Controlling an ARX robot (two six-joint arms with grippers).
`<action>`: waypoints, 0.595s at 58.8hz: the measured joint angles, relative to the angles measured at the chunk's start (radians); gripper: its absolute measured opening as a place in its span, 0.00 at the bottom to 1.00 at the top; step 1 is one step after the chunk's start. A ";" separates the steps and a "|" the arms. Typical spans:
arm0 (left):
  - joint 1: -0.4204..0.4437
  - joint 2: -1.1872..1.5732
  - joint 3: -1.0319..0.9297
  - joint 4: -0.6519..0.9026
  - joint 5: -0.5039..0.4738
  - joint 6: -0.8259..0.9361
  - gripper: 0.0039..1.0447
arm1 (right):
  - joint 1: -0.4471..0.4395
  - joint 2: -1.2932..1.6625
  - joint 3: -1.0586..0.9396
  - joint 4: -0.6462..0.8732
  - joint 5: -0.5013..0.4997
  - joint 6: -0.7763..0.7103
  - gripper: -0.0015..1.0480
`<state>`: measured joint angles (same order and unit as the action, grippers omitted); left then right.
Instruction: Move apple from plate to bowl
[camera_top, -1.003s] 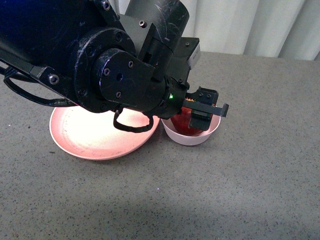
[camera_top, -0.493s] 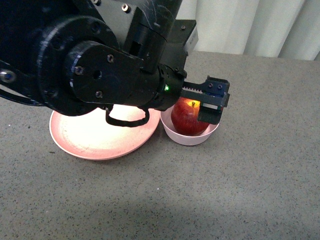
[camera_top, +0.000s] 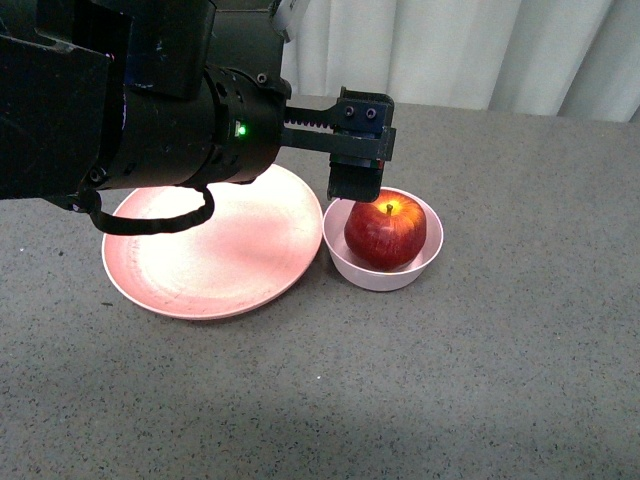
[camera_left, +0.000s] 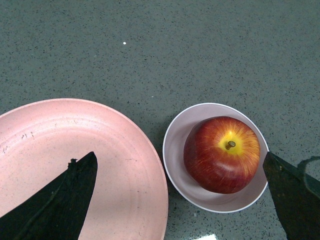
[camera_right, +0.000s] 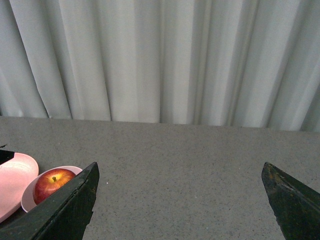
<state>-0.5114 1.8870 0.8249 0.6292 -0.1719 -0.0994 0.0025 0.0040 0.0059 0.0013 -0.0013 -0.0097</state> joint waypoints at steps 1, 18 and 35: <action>0.000 0.005 -0.011 0.047 -0.034 0.010 0.88 | 0.000 0.000 0.000 0.000 0.000 0.000 0.91; 0.141 -0.196 -0.418 0.659 -0.193 0.080 0.39 | 0.000 0.000 0.000 0.000 0.002 0.000 0.91; 0.280 -0.534 -0.639 0.507 -0.045 0.092 0.03 | 0.000 0.000 0.000 0.000 0.000 0.000 0.91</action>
<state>-0.2317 1.3525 0.1856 1.1362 -0.2169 -0.0078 0.0025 0.0040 0.0059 0.0013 -0.0013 -0.0097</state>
